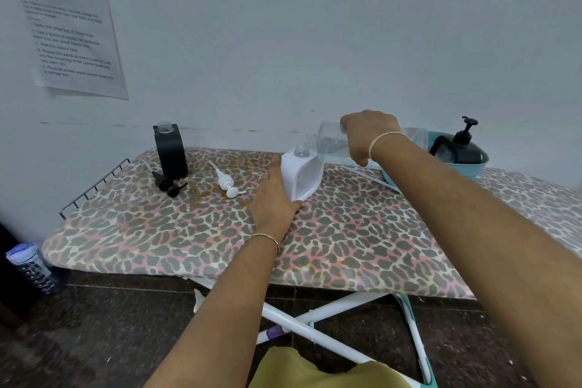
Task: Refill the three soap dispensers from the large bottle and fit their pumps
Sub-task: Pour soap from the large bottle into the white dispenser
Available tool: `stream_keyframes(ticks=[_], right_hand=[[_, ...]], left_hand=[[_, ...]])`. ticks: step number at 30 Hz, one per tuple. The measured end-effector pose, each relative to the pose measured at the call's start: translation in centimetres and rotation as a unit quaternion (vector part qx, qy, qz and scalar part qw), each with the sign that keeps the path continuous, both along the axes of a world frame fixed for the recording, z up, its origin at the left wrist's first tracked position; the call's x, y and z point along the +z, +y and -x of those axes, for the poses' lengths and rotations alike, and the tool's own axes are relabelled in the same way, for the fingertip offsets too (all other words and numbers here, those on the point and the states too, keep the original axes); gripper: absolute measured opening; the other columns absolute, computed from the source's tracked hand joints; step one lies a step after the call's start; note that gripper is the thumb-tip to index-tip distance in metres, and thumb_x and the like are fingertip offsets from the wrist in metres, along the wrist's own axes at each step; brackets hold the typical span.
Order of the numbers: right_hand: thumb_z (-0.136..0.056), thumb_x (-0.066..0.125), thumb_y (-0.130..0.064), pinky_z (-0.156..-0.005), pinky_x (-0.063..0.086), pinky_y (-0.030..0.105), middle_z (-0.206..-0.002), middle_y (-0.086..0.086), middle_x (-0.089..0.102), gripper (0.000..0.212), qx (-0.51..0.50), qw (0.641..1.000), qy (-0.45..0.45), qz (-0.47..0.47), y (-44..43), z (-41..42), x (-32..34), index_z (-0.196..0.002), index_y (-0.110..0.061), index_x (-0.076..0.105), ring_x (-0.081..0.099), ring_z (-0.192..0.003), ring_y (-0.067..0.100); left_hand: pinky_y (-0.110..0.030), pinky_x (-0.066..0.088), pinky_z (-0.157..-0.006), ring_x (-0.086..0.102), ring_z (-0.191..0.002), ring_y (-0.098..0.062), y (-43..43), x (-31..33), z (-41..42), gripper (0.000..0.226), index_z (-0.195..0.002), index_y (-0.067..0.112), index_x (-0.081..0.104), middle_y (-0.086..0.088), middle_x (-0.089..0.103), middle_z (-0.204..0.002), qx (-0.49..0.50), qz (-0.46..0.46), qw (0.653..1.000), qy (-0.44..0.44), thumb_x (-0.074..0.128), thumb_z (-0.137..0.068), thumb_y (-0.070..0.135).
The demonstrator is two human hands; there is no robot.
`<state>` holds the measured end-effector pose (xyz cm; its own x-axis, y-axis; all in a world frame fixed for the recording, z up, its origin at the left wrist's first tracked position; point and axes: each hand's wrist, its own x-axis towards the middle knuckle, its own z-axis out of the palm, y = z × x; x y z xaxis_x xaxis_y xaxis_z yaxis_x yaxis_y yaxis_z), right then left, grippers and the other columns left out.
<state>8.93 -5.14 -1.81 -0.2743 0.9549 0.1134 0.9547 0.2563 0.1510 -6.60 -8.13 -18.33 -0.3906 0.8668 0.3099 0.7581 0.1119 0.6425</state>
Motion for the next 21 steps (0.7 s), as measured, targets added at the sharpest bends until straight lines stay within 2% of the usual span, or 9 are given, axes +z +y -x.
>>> stream_keyframes(ticks=[11,21], right_hand=[[-0.080,0.063,-0.003,-0.074,0.039,0.032,-0.109,0.005,0.059,0.045,-0.008,1.000,-0.005,0.008,-0.25,0.24,0.20,-0.121,-0.017,0.053,0.057,-0.101,0.026],[-0.080,0.063,-0.002,-0.073,0.038,0.032,-0.109,0.005,0.059,0.045,-0.013,1.000,-0.007,0.012,-0.39,0.27,0.33,-0.122,-0.017,0.053,0.058,-0.103,0.027]], left_hand=[[-0.043,0.047,-0.087,0.053,-0.119,-0.028,-0.06,0.08,-0.04,0.110,-0.150,0.033,0.009,-0.006,0.053,-0.133,-0.002,0.005,1.000,0.006,0.083,-0.068,0.035],[-0.043,0.049,-0.083,0.054,-0.116,-0.027,-0.05,0.00,-0.04,0.111,-0.148,0.034,0.011,-0.005,0.056,-0.128,0.001,-0.007,1.000,0.008,0.084,-0.065,0.034]])
